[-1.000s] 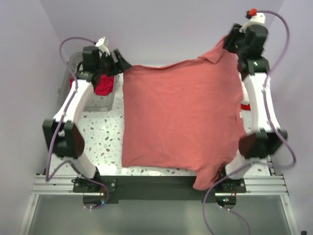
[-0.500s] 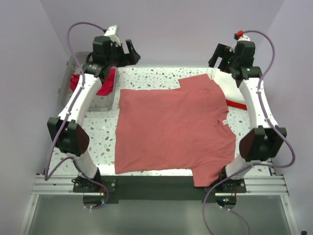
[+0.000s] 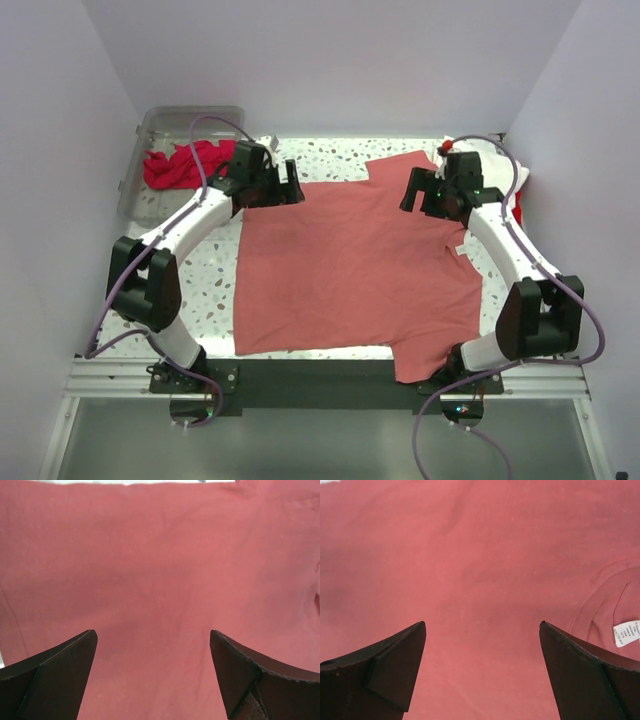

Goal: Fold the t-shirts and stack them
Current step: Flatten the tshirt out, then fold the tshirt

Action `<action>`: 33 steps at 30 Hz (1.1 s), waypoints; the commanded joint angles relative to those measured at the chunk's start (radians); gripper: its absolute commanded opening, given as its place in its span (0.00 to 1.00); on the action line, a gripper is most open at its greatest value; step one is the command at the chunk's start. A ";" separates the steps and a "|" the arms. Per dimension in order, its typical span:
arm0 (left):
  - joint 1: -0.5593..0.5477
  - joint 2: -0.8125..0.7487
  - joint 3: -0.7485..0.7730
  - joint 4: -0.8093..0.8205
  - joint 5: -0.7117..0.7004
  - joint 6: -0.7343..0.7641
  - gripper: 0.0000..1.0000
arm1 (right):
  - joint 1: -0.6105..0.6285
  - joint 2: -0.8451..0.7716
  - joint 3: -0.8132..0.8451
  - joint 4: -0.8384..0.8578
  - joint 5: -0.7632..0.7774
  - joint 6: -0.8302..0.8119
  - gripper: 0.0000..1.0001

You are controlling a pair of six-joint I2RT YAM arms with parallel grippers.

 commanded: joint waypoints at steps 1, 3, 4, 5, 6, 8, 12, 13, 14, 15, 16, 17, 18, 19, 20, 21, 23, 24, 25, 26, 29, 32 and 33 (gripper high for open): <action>-0.006 -0.048 -0.052 0.073 -0.012 -0.022 1.00 | 0.009 -0.010 -0.039 0.052 -0.019 0.022 0.98; -0.009 -0.006 -0.056 0.081 -0.003 -0.025 1.00 | 0.015 0.022 -0.058 0.072 -0.012 0.025 0.98; -0.012 0.013 -0.048 0.067 -0.006 -0.029 1.00 | 0.018 0.036 -0.061 0.075 -0.010 0.025 0.98; -0.012 0.028 -0.037 0.043 -0.012 -0.035 1.00 | 0.020 0.070 -0.061 0.083 -0.013 0.023 0.98; -0.012 0.053 -0.036 0.037 -0.026 -0.041 1.00 | 0.021 0.090 -0.055 0.083 -0.013 0.020 0.98; -0.012 0.068 -0.042 0.033 -0.031 -0.054 1.00 | 0.029 0.121 -0.041 0.078 -0.010 0.011 0.97; -0.012 0.108 -0.076 0.078 0.020 -0.078 1.00 | 0.034 0.205 -0.004 0.067 0.021 0.016 0.97; -0.014 0.119 -0.077 0.087 0.028 -0.089 1.00 | 0.034 0.222 0.003 0.063 0.022 0.019 0.97; -0.015 0.132 -0.074 0.095 0.031 -0.092 1.00 | 0.034 0.237 0.009 0.057 0.024 0.023 0.96; -0.014 0.157 -0.072 0.096 0.034 -0.097 1.00 | 0.034 0.254 0.020 0.054 0.024 0.025 0.96; -0.015 0.166 -0.069 0.096 0.032 -0.097 1.00 | 0.037 0.280 0.026 0.047 0.033 0.026 0.96; -0.017 0.180 -0.057 0.089 0.026 -0.097 1.00 | 0.038 0.292 0.031 0.040 0.035 0.028 0.96; -0.017 0.209 -0.045 0.069 0.013 -0.097 1.00 | 0.038 0.303 0.037 0.038 0.036 0.028 0.96; -0.017 0.224 -0.031 0.046 -0.027 -0.094 1.00 | 0.040 0.323 0.039 0.038 0.042 0.028 0.96; -0.017 0.238 -0.002 0.008 -0.046 -0.089 1.00 | 0.040 0.332 0.043 0.035 0.044 0.031 0.96; -0.017 0.261 0.006 -0.005 -0.066 -0.086 1.00 | 0.041 0.345 0.051 0.031 0.047 0.031 0.96; -0.017 0.278 0.023 -0.011 -0.073 -0.078 1.00 | 0.043 0.380 0.063 0.018 0.057 0.034 0.96; -0.017 0.295 0.027 -0.011 -0.077 -0.077 1.00 | 0.044 0.389 0.069 0.018 0.061 0.037 0.96; -0.017 0.307 0.035 -0.014 -0.081 -0.071 1.00 | 0.044 0.400 0.072 0.017 0.062 0.037 0.96; -0.017 0.317 0.053 -0.026 -0.087 -0.068 1.00 | 0.044 0.421 0.077 0.012 0.062 0.043 0.96; -0.017 0.355 0.091 -0.055 -0.119 -0.058 1.00 | 0.044 0.460 0.100 0.003 0.067 0.059 0.96; -0.015 0.387 0.131 -0.074 -0.135 -0.049 1.00 | 0.046 0.490 0.121 -0.005 0.068 0.071 0.96; -0.015 0.402 0.142 -0.080 -0.164 -0.046 1.00 | 0.048 0.510 0.140 -0.005 0.068 0.072 0.96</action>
